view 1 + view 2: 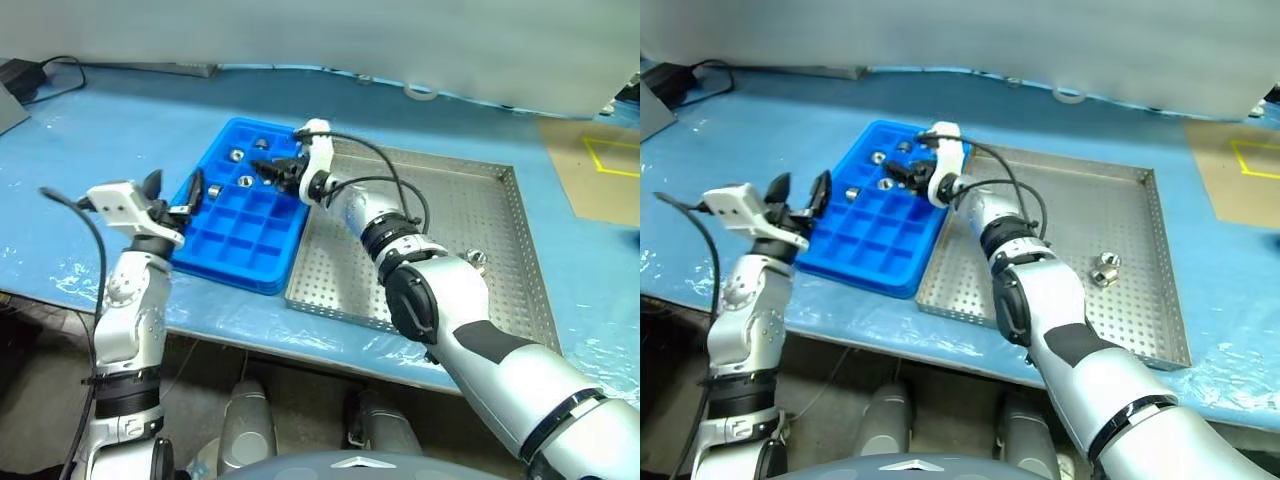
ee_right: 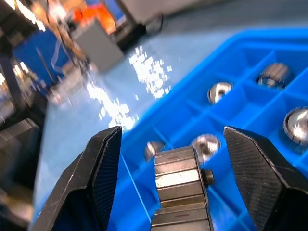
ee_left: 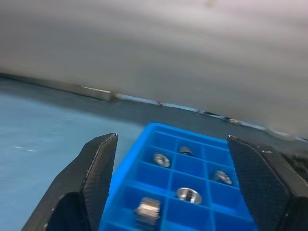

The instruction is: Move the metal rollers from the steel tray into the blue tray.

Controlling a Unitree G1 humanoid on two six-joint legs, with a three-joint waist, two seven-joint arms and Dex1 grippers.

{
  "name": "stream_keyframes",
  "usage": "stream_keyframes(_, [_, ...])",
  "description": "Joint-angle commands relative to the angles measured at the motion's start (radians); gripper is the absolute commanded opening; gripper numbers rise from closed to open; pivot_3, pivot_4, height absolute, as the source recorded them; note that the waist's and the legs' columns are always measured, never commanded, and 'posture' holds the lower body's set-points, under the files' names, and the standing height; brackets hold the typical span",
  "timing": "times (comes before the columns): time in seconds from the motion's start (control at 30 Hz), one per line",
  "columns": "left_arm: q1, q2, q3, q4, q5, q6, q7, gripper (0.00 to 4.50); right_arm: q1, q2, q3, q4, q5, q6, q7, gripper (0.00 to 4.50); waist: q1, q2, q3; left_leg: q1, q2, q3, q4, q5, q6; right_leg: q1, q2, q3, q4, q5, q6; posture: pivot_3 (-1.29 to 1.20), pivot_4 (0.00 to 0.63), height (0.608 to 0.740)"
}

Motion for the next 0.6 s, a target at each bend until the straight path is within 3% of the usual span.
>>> stream_keyframes(0.03, [-0.052, -0.004, -0.052, 0.045, 0.03, -0.021, -0.049, 3.94, -0.036, -0.014, -0.095, -0.071, 0.123, 0.081, 0.017, 3.52, -0.008, 0.0, 0.0, 0.0, 0.0, 0.0, 0.0, 0.0, 0.0, 0.0, 0.0, 0.0, 0.0, 0.0, 0.0, -0.04, 0.15, 0.74])
stream_keyframes(0.23, [-0.12, -0.041, -0.107, 0.145, 0.03, -0.04, -0.133, 3.94, -0.01, -0.005, -0.145, -0.176, 0.224, 0.222, 0.034, 3.52, -0.041, 0.0, 0.0, 0.0, 0.0, 0.0, -0.001, 0.0, 0.001, 0.0, 0.0, 0.0, 0.0, 0.001, 0.002, -0.15, 0.15, 0.74])
stream_keyframes(0.6, [-0.24, -0.129, -0.11, 0.296, -0.098, 0.022, -0.318, 3.94, 0.181, 0.012, -0.057, -0.499, 0.251, 0.379, -0.033, 3.52, -0.071, 0.0, 0.0, 0.0, -0.001, 0.001, -0.001, 0.002, 0.004, 0.0, 0.0, 0.001, -0.001, 0.002, 0.001, -0.28, 0.15, 0.74])
